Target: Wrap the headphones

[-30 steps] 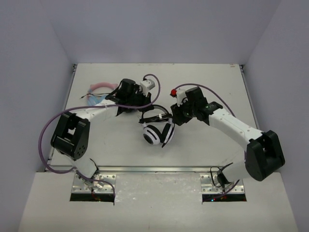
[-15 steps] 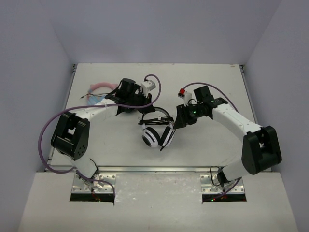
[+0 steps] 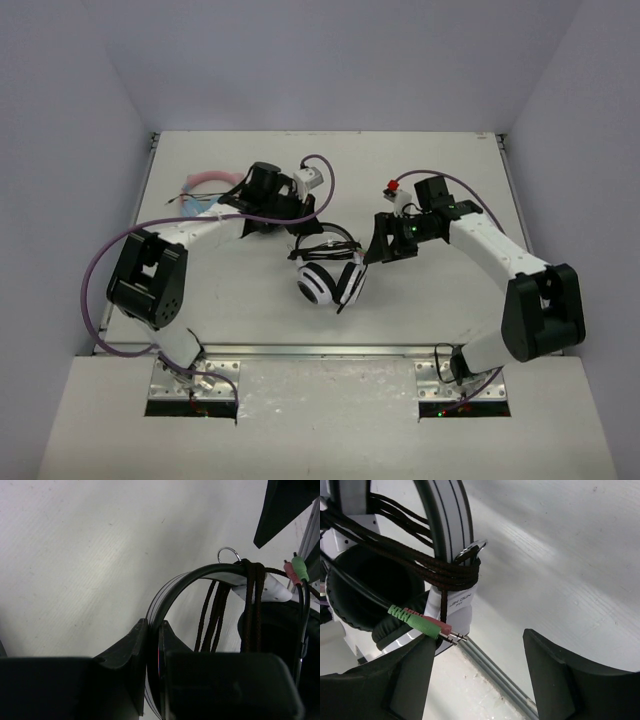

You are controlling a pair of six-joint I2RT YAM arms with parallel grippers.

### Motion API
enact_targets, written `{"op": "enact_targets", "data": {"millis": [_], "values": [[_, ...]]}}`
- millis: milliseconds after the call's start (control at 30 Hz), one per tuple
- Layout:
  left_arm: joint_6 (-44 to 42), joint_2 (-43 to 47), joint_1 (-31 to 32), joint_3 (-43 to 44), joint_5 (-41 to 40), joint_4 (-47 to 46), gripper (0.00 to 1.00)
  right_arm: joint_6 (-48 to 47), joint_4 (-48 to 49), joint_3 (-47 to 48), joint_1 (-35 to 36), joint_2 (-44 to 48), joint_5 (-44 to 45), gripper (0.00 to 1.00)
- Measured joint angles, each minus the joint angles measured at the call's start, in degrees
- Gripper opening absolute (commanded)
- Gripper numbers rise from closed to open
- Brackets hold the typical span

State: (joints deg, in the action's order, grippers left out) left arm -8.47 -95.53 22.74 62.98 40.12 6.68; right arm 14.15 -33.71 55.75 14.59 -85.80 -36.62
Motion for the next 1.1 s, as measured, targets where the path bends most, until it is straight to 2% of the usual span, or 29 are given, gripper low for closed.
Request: {"op": "enact_targets", "data": {"millis": [233, 600, 733, 767, 800, 1100], "values": [[-0.3, -1.9, 0.3, 0.5, 0.5, 0.9, 0.0, 2.0, -1.2, 0.1, -0.6, 3.7, -0.4, 0.7], [-1.4, -2.6, 1.8, 0.6, -2.6, 2.2, 0.01, 6.8, -3.1, 0.8, -1.1, 8.8, -1.6, 0.77], [-1.2, -4.7, 2.3, 0.7, -3.0, 2.1, 0.0, 8.9, -3.1, 0.8, -1.1, 13.1, -2.1, 0.83], [-1.0, -5.2, 2.3, 0.7, -3.0, 2.0, 0.0, 9.4, -2.9, 0.8, -1.1, 14.6, -2.5, 0.95], [-0.7, -5.8, 2.3, 0.7, -3.0, 1.8, 0.0, 10.0, -2.6, 0.7, -1.1, 16.1, -2.9, 0.99], [3.2, -14.2, 2.8, 4.9, -1.7, -2.3, 0.0, 12.1, 0.5, -7.3, -1.1, 28.1, -5.9, 0.99]]}}
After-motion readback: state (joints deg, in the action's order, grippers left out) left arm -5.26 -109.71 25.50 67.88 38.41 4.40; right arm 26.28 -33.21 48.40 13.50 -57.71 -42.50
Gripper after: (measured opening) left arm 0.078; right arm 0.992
